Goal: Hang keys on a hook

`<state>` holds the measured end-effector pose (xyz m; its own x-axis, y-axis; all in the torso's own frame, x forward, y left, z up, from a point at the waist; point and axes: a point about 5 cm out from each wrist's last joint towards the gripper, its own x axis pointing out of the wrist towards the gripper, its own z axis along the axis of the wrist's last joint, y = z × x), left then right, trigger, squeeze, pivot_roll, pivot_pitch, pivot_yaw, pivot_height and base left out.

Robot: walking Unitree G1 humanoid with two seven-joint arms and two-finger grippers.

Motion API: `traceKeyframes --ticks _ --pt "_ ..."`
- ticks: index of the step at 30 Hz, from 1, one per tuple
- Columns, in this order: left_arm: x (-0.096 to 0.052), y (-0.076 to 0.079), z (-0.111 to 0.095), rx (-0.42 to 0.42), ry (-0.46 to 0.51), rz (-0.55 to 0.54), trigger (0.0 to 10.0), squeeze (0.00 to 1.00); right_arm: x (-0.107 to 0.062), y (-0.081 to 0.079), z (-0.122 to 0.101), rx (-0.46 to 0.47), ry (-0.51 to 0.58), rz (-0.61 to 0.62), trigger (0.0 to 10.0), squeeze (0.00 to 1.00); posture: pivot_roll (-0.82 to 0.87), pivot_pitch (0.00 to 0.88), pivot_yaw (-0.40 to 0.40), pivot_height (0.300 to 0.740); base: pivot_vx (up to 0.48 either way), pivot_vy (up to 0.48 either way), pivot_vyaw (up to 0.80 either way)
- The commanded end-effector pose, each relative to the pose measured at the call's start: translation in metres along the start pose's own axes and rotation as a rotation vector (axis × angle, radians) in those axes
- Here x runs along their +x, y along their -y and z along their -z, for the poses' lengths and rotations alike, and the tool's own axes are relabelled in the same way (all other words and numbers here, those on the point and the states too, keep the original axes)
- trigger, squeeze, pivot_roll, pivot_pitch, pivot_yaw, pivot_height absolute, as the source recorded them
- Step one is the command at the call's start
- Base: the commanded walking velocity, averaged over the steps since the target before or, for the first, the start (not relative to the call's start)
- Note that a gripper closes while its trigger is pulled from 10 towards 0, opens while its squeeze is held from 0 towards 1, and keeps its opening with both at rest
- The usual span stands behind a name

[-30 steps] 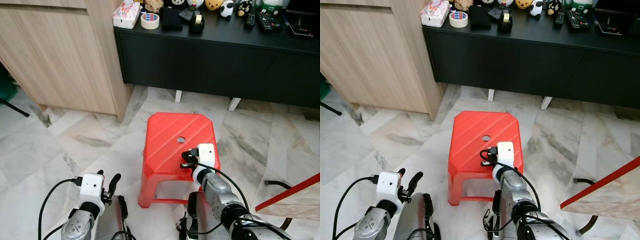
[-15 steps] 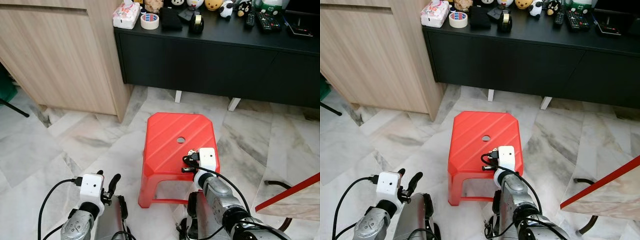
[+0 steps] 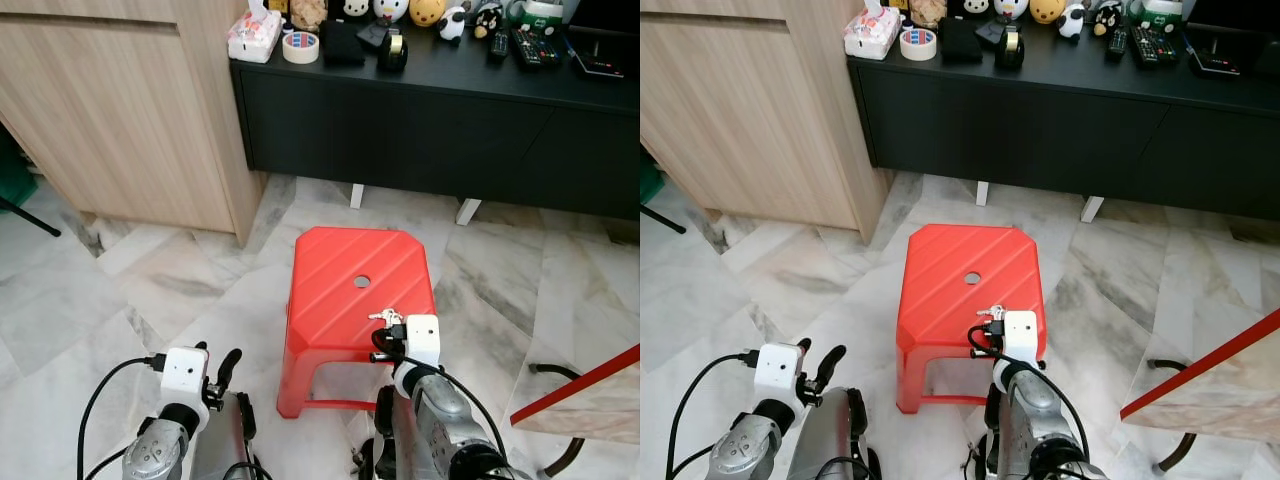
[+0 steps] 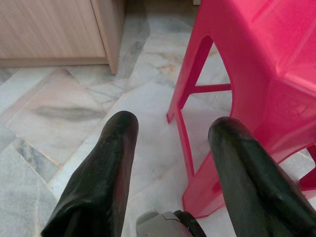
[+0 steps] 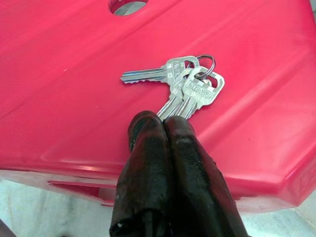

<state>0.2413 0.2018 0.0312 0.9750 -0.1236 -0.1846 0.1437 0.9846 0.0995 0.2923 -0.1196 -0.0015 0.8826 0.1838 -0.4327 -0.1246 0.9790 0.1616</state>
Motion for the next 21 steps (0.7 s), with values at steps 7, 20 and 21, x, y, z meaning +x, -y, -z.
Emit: traceKeyframes --ticks 7,20,21 --pt "0.001 -0.001 0.003 0.021 -0.016 0.009 10.0 0.0 -0.003 0.003 0.006 0.033 -0.008 0.035 10.0 0.0 0.12 0.175 -0.038 0.562 0.0 0.0 0.0" --pt "0.002 -0.001 0.001 0.031 -0.008 0.013 10.0 0.0 -0.001 0.001 -0.021 0.083 0.159 0.038 10.0 0.0 0.12 0.172 -0.039 0.562 0.0 0.0 0.0" --pt "0.002 0.0 0.0 0.031 -0.007 0.013 10.0 0.0 -0.001 0.001 -0.022 0.088 0.166 0.036 10.0 0.0 0.12 0.174 -0.039 0.562 0.0 0.0 0.0"
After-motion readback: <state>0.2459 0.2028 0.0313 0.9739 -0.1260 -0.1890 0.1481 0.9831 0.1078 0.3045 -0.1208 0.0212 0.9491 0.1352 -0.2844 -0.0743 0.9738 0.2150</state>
